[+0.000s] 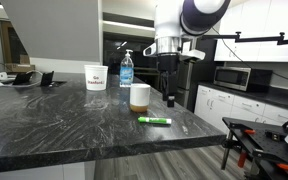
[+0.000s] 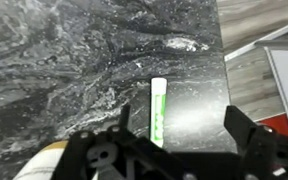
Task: Put the green marker inside the white and brown mug
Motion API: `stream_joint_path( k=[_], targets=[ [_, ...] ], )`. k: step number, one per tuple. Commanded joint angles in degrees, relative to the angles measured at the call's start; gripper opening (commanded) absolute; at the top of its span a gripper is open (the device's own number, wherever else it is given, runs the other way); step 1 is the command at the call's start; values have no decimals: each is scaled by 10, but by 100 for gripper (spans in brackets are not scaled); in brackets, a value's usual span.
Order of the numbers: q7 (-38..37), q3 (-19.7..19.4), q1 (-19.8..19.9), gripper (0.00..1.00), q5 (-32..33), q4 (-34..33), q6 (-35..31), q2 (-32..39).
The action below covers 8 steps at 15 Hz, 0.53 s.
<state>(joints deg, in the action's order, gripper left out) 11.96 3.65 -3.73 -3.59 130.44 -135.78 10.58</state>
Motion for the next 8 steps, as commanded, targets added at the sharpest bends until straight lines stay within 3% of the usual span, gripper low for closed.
stream_joint_path(
  k=[1,8],
  targets=[
    [-3,5,1,100,15,-3,-33,27],
    [3,10,5,99,44,-18,-82,90]
  ],
)
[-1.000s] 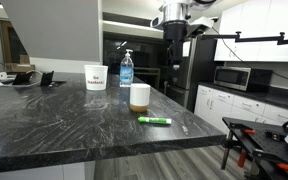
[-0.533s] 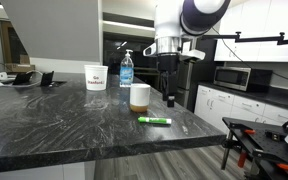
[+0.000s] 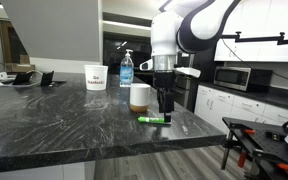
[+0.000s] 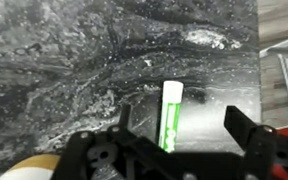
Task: Put the green marker inside the white and brown mug
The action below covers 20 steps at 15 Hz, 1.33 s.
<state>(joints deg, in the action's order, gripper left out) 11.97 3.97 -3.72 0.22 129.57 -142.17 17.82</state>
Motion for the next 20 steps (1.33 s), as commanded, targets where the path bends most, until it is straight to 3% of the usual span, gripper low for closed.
stream_joint_path(
  k=[1,2,3,12,13,14,16,20],
  targets=[
    [6,10,6,91,2,-11,-21,22],
    [3,10,6,74,2,-11,-24,26],
    [0,11,5,71,1,-12,-24,28],
    [-1,23,7,2,-10,-2,-25,10],
    [-6,22,5,0,-6,-1,-24,8],
    [-8,21,5,5,-6,-1,-22,7],
    [-7,22,6,5,-8,-2,-16,4],
    [-19,20,5,5,-11,-7,48,-14]
  ],
)
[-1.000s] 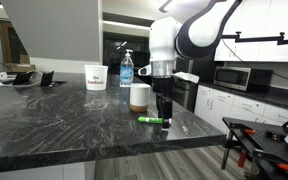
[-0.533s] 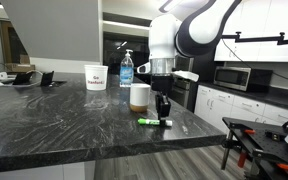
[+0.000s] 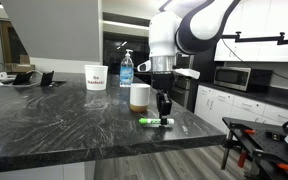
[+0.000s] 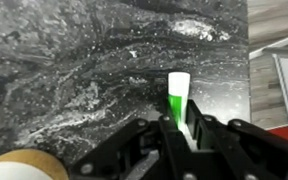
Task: Put the green marker inside the white and brown mug
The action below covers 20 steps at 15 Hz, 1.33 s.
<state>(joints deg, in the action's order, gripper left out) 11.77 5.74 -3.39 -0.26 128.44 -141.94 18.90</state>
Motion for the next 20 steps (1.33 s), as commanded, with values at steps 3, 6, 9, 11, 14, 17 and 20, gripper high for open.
stream_joint_path(
  k=[3,6,9,11,14,17,20],
  targets=[
    [-34,-4,0,5,-1,-1,104,-49],
    [-21,-8,9,5,-14,-6,150,-83],
    [-12,-15,19,5,-34,-17,174,-109],
    [-17,-21,24,5,-38,-31,190,-122],
    [-11,-29,29,5,-52,-63,234,-128],
    [-29,-39,34,5,-41,-114,321,-117],
    [-39,-55,42,5,-19,-165,393,-101]
  ],
)
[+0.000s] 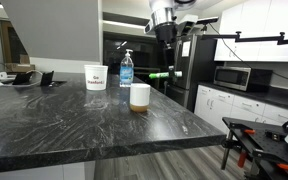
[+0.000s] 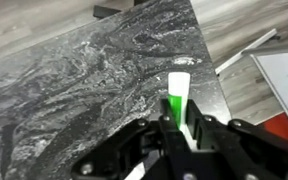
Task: Put the green marker inside the white and brown mug
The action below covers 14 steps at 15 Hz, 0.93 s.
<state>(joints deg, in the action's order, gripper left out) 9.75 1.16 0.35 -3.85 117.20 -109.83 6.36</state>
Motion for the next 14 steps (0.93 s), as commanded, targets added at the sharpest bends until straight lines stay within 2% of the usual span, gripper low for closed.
stream_joint_path(
  k=[1,5,9,14],
  targets=[
    [-24,-15,6,5,33,-72,94,33],
    [-37,-30,13,5,85,-157,174,90],
    [-26,-31,21,5,77,-245,249,173],
    [-23,-24,24,5,63,-328,297,258]
  ],
)
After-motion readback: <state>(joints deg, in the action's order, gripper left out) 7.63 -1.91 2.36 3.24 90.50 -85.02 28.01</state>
